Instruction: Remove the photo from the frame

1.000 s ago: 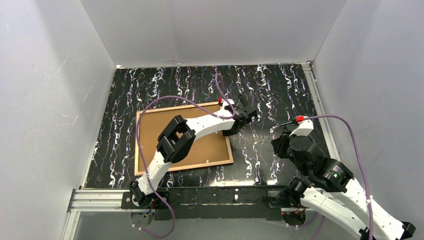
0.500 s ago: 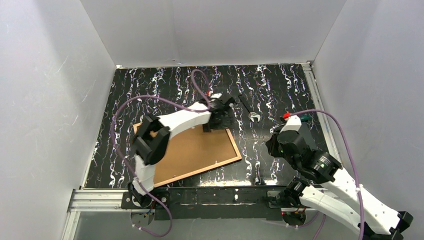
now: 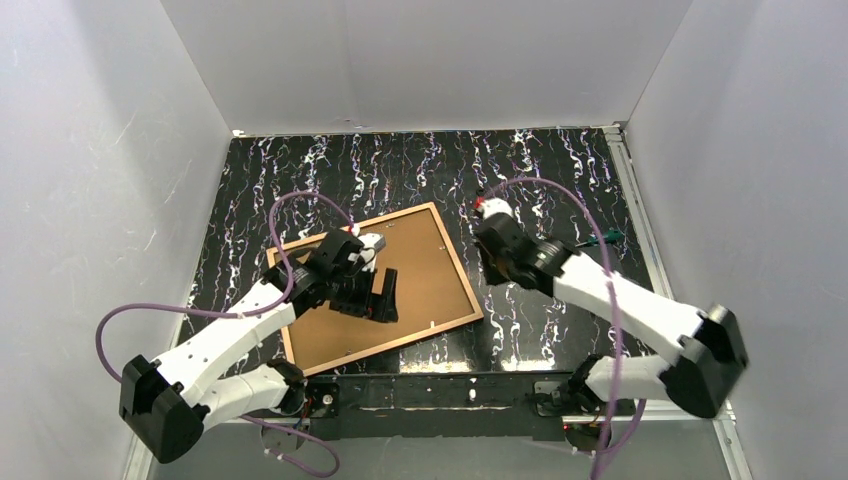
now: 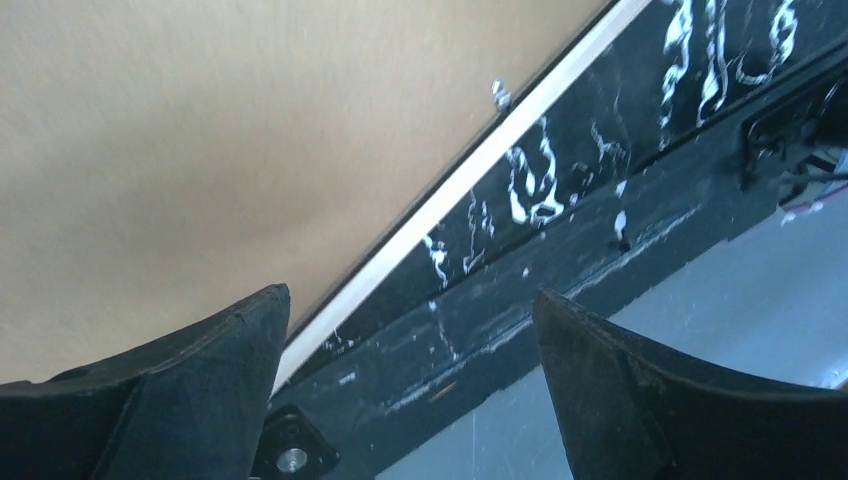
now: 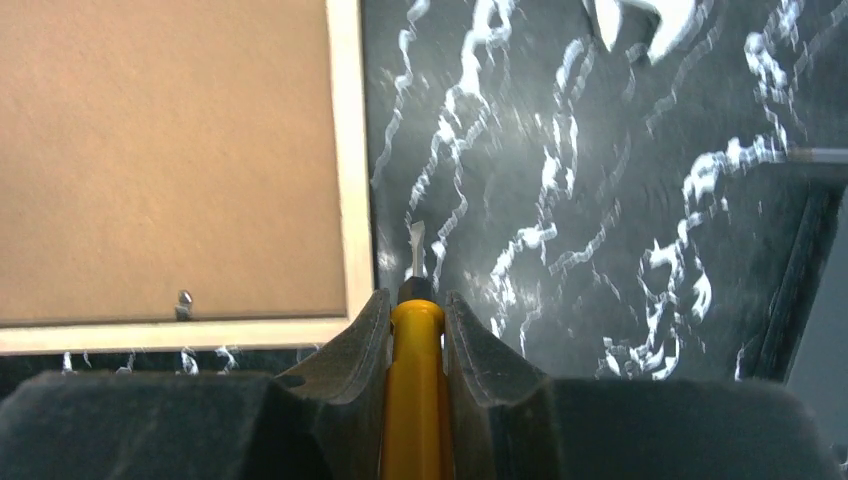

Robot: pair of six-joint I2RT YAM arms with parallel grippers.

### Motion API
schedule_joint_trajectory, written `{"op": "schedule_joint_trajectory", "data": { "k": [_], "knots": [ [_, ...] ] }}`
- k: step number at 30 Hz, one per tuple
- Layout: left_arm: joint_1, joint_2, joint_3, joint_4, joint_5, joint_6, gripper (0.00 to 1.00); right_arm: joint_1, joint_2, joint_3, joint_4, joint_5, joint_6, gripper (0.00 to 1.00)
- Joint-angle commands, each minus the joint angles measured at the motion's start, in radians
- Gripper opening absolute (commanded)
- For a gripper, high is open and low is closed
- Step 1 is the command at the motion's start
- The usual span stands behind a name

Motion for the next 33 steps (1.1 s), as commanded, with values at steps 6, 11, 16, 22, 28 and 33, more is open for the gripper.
{"op": "schedule_joint_trajectory", "data": {
  "k": [6, 11, 16, 22, 28, 33],
  "knots": [
    [0.011, -0.079, -0.284, 0.110, 0.262, -0.284, 0.86, -0.013, 0.520, 0.500, 0.056, -0.073, -0.292, 0.01],
    [0.010, -0.078, -0.380, 0.167, 0.237, -0.352, 0.85, -0.028, 0.649, 0.644, 0.048, -0.126, -0.374, 0.01],
    [0.011, -0.079, -0.437, 0.214, 0.184, -0.389, 0.85, -0.048, 0.751, 0.741, 0.014, -0.140, -0.394, 0.01],
    [0.010, -0.066, -0.464, 0.241, 0.118, -0.408, 0.86, -0.061, 0.811, 0.767, -0.010, -0.096, -0.415, 0.01],
    [0.011, -0.054, -0.437, 0.211, 0.075, -0.385, 0.87, -0.064, 0.822, 0.739, -0.023, -0.094, -0.397, 0.01],
    [0.011, -0.038, -0.422, 0.194, 0.054, -0.371, 0.87, -0.064, 0.797, 0.686, -0.045, -0.106, -0.363, 0.01]
  ]
}}
